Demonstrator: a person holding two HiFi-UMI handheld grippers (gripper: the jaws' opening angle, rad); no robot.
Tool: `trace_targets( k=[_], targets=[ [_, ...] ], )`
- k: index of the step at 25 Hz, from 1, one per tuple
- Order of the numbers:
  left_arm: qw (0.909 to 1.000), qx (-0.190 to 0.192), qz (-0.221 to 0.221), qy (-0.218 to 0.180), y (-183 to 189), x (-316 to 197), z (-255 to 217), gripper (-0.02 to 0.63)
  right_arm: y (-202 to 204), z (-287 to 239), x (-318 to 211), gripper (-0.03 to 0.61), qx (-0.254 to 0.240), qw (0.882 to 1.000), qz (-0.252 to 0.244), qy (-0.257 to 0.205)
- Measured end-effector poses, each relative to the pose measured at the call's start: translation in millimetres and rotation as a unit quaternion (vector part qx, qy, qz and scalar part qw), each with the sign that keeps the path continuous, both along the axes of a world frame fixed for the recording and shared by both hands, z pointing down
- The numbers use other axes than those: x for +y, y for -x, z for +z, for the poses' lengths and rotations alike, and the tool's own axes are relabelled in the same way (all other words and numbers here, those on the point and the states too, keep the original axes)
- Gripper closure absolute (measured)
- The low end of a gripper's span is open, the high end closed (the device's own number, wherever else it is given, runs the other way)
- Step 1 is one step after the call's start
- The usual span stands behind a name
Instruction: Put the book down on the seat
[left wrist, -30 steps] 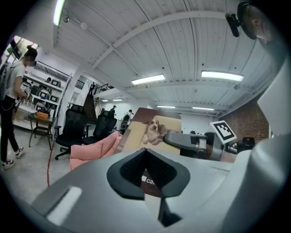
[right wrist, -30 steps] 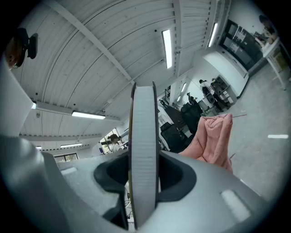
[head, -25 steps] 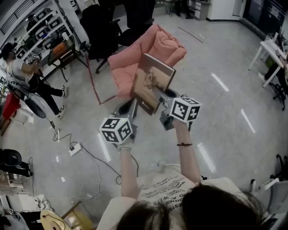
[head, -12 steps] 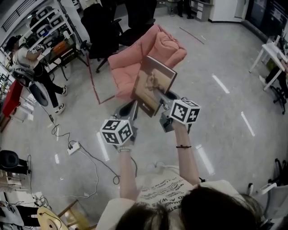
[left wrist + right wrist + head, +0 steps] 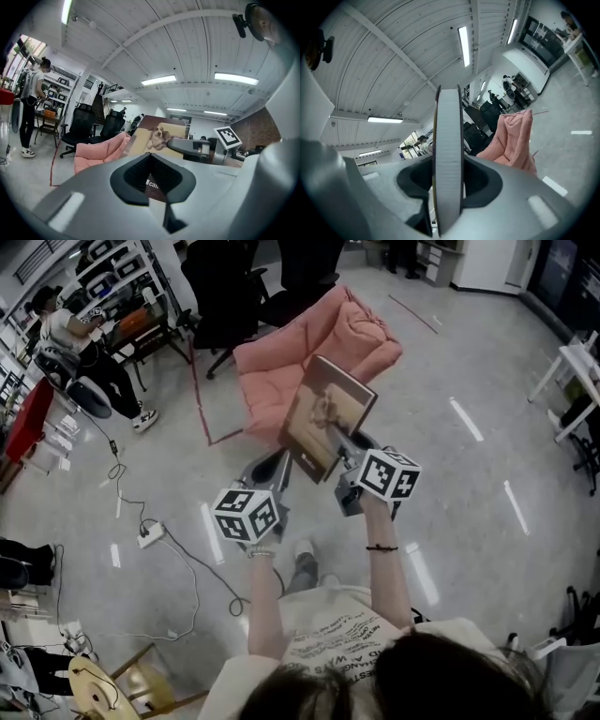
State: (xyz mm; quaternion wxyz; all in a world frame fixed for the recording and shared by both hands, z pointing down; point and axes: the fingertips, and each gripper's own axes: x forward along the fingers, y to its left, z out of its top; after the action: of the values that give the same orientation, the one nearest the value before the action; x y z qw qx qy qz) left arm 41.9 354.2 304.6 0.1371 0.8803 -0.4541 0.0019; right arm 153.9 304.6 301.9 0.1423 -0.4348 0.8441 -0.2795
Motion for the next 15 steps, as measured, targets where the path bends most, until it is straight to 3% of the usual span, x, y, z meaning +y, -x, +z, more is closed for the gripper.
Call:
trace_targets(
  k=[15],
  targets=[
    [0.9998, 0.010, -0.013, 0.008, 58, -91, 12, 0.614, 49, 19, -94, 0.430, 0.003, 1.000, 0.002, 0.016]
  ],
)
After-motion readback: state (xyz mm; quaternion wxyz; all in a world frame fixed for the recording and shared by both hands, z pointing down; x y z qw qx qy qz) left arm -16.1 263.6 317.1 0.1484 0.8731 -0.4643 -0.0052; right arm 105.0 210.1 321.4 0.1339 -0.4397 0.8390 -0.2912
